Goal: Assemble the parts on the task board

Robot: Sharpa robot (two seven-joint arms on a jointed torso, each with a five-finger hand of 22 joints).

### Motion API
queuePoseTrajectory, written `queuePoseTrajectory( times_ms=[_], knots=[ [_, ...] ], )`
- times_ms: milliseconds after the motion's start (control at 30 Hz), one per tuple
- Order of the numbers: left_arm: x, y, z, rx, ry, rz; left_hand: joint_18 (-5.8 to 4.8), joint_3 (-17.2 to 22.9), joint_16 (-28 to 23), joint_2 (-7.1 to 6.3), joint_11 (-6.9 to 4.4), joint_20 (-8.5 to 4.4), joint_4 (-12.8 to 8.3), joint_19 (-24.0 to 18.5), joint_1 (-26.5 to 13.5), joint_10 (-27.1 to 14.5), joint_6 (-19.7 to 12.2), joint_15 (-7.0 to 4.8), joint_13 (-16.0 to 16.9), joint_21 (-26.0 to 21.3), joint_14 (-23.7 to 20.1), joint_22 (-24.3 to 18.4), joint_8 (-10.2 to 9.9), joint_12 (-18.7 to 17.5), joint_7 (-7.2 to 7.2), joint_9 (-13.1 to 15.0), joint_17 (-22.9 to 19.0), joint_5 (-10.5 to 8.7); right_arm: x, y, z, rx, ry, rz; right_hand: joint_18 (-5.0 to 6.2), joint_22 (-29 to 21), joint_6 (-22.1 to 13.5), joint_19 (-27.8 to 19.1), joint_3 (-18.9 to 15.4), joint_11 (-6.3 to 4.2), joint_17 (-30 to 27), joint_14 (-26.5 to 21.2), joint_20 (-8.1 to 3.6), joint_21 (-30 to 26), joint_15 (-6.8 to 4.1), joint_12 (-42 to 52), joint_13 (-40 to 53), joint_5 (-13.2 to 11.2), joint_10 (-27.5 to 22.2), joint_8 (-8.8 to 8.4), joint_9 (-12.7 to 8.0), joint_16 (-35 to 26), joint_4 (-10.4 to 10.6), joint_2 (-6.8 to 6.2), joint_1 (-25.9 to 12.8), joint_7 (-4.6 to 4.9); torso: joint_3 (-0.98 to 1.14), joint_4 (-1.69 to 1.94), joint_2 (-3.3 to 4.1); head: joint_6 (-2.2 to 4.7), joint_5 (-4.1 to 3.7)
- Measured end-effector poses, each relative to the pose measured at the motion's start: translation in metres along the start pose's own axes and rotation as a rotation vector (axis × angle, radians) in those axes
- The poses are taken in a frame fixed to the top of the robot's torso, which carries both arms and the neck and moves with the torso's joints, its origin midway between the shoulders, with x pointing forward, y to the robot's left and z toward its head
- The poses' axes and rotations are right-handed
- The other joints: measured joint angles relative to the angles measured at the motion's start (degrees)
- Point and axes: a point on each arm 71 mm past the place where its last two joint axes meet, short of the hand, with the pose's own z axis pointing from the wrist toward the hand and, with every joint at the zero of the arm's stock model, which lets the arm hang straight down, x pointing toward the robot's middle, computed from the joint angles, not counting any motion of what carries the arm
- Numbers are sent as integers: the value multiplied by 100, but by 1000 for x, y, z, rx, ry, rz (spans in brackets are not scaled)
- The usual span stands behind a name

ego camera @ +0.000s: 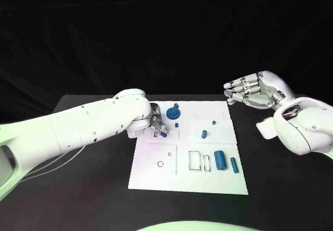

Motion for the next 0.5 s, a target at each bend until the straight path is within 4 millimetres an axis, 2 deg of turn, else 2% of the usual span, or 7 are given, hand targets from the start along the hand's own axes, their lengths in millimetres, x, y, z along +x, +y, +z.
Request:
queuePoseTrajectory(
  times_ms=[333, 500],
  knots=[
    [1, -1, 2, -3, 3, 7, 1, -119, 0, 2, -19, 0, 85, 41, -106, 60, 100, -20, 97, 22, -20, -1, 4, 83, -79, 18, 0, -2, 0, 0, 0, 0, 0, 1, 0, -7, 0, 0, 0, 0, -9, 0, 0, 0, 0, 0, 0, 0, 0, 0, 0, 0, 0, 0, 0, 0, -3, 4, 3, -23, -13],
    [1, -1, 2, -4, 3, 9, 1, -203, 0, 55, -30, -20, 168, 61, -186, 71, 113, -20, 143, 45, -20, -1, 3, 112, -67, 18, 0, -2, 0, 0, 0, 0, 0, 1, 0, -7, 0, 0, 0, 0, -9, 0, 0, 0, 0, 0, 0, 0, 0, 0, 0, 0, 0, 0, 0, 0, -4, 3, 3, -30, -20]
  ],
)
